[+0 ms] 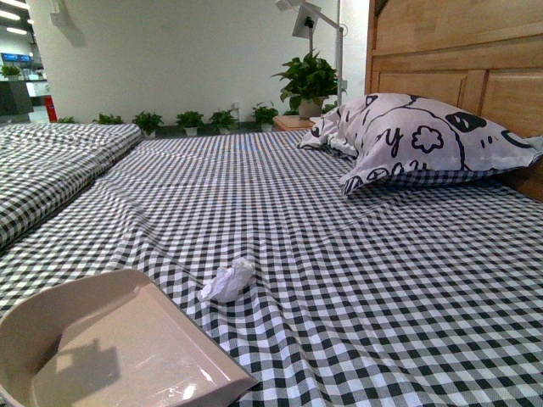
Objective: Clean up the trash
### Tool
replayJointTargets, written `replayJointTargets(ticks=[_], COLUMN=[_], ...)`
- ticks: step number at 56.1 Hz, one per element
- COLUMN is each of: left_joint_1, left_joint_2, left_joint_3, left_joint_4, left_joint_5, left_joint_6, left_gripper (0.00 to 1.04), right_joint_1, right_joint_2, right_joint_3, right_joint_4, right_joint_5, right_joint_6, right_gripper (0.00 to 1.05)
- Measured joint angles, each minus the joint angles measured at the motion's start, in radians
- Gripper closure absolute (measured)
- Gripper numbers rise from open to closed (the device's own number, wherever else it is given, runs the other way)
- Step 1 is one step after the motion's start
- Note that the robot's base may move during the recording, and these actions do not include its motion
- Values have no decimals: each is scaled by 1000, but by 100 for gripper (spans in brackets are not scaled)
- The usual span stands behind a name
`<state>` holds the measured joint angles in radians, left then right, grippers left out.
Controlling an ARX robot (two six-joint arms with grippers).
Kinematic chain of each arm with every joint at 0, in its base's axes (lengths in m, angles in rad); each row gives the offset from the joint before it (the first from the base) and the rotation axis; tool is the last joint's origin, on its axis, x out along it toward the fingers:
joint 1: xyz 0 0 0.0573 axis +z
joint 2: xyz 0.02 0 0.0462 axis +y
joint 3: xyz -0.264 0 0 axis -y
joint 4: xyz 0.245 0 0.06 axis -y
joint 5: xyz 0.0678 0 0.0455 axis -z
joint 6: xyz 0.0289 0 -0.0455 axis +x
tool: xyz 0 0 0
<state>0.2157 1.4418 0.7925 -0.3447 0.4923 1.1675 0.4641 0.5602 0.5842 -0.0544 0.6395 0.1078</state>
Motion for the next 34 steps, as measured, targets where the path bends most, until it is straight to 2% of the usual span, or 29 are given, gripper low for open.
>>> replayJointTargets(ticks=[5,11,14,19,25,34], left_joint_1=[0,0,-1,-1,-1,-2], left_joint_2=[0,0,0,0,0,0], left_joint_3=[0,0,0,0,0,0], left_joint_4=[-1,-1,-1,-2,-2,-2], left_joint_5=[0,-3,-3,-3,-3,-3], left_joint_6=[3,8,10,13,15,17], left_gripper=[77,77,77,77,77,77], right_joint_1=[-1,-64,-103,-156,-192,-174], right_joint_2=[3,87,145,238,399,688], right_joint_3=[2,128,161,188,230,311], right_joint_4=[-7,-286,-322,-277,-144,13], right_joint_5=[-6,-166,-239,-328,-407,-482], right_joint_6=[5,43,40,19,-52,-148], right_gripper=[85,86,86,86,86,86])
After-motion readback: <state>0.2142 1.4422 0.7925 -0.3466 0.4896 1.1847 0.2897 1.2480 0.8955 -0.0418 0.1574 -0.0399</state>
